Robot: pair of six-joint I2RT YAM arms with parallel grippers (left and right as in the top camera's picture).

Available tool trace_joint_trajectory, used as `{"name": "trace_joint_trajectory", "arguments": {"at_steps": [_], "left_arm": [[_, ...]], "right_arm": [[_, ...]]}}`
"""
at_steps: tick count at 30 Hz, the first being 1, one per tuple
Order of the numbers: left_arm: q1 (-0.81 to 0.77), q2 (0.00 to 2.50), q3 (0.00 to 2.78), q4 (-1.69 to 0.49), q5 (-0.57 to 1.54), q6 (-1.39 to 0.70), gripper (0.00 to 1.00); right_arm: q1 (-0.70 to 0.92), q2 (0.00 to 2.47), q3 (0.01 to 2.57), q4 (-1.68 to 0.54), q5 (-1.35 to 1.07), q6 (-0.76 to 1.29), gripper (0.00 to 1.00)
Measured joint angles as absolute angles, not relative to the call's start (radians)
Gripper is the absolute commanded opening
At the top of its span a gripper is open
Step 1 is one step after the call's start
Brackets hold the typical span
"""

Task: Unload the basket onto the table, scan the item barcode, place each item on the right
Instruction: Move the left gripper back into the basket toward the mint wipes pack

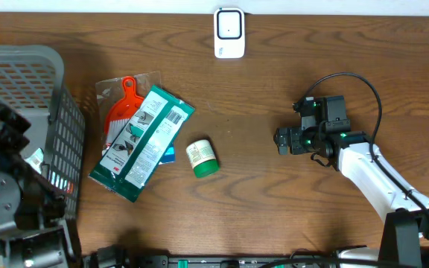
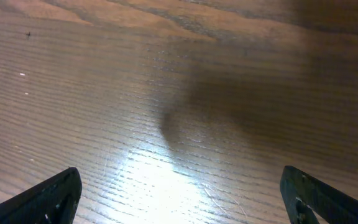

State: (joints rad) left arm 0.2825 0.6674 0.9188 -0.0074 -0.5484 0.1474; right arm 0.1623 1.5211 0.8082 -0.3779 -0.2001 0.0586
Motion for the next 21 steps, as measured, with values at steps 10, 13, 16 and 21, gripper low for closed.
{"name": "trace_joint_trajectory", "arguments": {"at_steps": [10,13,16,21], "left_arm": [[0.532,0.802,0.872,-0.064,-0.437,0.021,0.97],[0.567,0.872,0.872,-0.083,-0.4,-0.052,0.97],[0.573,0.934,0.872,-0.095,-0.376,-0.118,0.97],[0.574,1.031,0.88,-0.213,-0.361,-0.187,0.97]], "right_arm": [[0.162,1.522,0.808,-0.383,-0.2,0.059,0.99],[0.162,1.521,0.808,-0.384,-0.2,0.059,0.99],[0.162,1.521,0.808,-0.384,-0.2,0.059,0.99],[0.162,1.521,0.808,-0.384,-0.2,0.059,0.99]]}}
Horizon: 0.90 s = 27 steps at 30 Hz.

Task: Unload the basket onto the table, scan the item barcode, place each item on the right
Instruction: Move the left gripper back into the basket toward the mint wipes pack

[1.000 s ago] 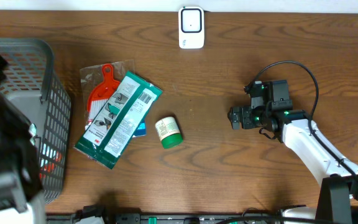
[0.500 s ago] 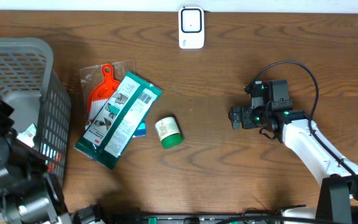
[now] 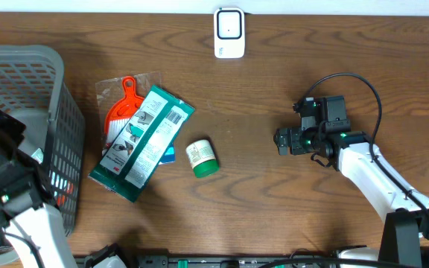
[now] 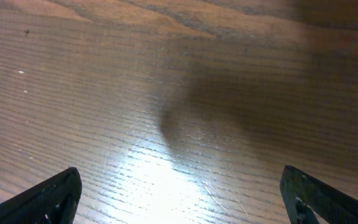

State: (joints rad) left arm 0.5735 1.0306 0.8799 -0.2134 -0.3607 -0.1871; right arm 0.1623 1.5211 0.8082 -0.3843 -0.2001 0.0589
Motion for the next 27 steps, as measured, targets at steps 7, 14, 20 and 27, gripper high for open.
{"name": "trace_joint_trajectory", "arguments": {"at_steps": [7,14,20,27], "left_arm": [[0.574,1.163,0.885,-0.357,-0.345,-0.251,0.97],[0.577,1.195,0.896,-0.447,-0.317,-0.381,0.97],[0.578,1.195,0.898,-0.494,-0.3,-0.45,0.97],[0.605,1.274,0.915,-0.55,-0.25,-0.468,0.97]], "right_arm": [[0.162,1.521,0.808,-0.383,-0.2,0.059,0.99],[0.162,1.521,0.808,-0.383,-0.2,0.06,0.99],[0.162,1.521,0.808,-0.379,-0.208,0.06,0.99],[0.162,1.521,0.808,-0.377,-0.213,0.06,0.99]]}}
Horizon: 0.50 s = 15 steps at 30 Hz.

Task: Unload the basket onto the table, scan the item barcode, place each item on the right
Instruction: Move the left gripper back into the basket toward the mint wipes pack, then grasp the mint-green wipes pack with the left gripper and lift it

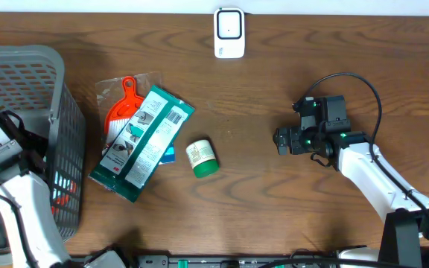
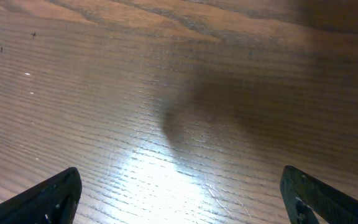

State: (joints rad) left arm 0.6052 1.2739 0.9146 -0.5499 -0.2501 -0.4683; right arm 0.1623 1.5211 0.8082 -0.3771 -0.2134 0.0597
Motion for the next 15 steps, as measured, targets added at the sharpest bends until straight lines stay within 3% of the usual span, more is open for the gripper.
{"name": "trace_joint_trajectory", "arguments": {"at_steps": [15], "left_arm": [[0.757,1.467,1.063,-0.642,-0.18,-0.446,0.97]], "right_arm": [[0.162,1.521,0.808,-0.377,-0.216,0.06,0.99]]}}
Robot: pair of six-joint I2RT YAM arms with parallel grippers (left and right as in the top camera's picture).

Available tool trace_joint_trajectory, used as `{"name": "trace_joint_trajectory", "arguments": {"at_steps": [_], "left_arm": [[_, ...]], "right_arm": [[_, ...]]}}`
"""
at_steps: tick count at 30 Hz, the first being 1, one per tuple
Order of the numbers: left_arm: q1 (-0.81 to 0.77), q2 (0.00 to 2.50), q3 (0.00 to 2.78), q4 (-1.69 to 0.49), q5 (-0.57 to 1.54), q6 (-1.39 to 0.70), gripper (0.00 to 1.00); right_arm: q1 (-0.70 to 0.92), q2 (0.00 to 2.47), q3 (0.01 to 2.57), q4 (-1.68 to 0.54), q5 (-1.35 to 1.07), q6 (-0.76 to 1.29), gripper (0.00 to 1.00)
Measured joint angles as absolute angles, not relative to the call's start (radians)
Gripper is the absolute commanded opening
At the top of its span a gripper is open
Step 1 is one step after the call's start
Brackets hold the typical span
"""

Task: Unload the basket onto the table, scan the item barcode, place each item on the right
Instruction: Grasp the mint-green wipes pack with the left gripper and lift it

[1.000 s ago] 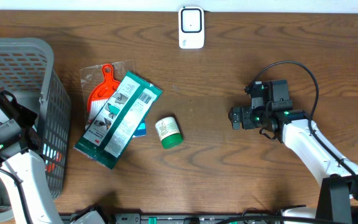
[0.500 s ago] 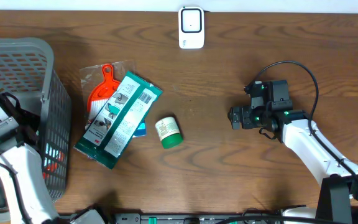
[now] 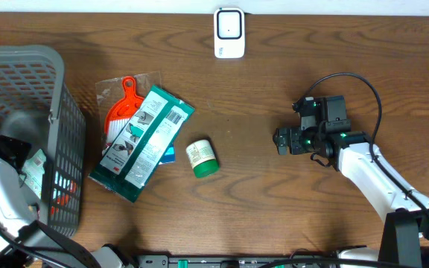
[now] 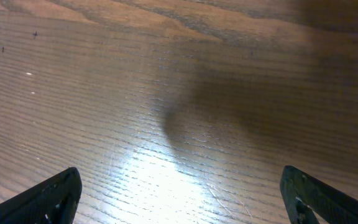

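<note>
The white barcode scanner stands at the table's far edge. Loose items lie left of centre: a green-and-white packet with its barcode facing up, an orange brush in clear packaging under it, and a small green jar. My right gripper hovers over bare wood right of the jar; in the wrist view the right gripper is open with nothing between its fingers. My left arm reaches into the grey basket; its jaws are hidden.
The basket takes up the left side and holds a white-labelled item and something orange. A blue item peeks out from under the packet. A black cable loops above the right arm.
My left arm has shifted a little inside the basket, its dark head now slightly lower and further right. The right gripper and the items on the table have not moved.
My left arm first loomed large over the basket's near left corner. At each later moment it looked smaller and stood further inside the basket, where it is now. The right gripper stayed open over the same patch of wood, and the items stayed put.
</note>
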State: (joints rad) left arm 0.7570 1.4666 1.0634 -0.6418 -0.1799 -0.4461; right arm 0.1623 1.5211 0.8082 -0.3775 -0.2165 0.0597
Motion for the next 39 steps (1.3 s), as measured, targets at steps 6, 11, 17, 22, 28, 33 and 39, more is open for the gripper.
{"name": "trace_joint_trajectory", "arguments": {"at_steps": [6,11,17,22,28,33,39], "left_arm": [[0.756,1.523,1.075,-0.662,-0.175,-0.429,0.97],[0.753,1.596,1.075,-0.69,-0.166,-0.421,0.97],[0.75,1.647,1.075,-0.699,-0.113,-0.41,0.97],[0.749,1.649,1.075,-0.701,-0.06,-0.379,0.98],[0.749,1.649,1.075,-0.71,-0.022,-0.339,0.98],[0.749,1.649,1.075,-0.732,-0.008,-0.313,0.98],[0.748,1.681,1.076,-0.737,-0.005,-0.284,0.98]], "right_arm": [[0.162,1.521,0.808,-0.377,-0.216,0.06,0.99],[0.162,1.521,0.808,-0.376,-0.216,0.06,0.99],[0.162,1.521,0.808,-0.373,-0.216,0.06,0.99],[0.162,1.521,0.808,-0.366,-0.216,0.06,0.99],[0.162,1.521,0.808,-0.36,-0.222,0.06,0.99],[0.162,1.521,0.808,-0.354,-0.232,0.06,0.99],[0.162,1.522,0.808,-0.352,-0.239,0.06,0.99]]}}
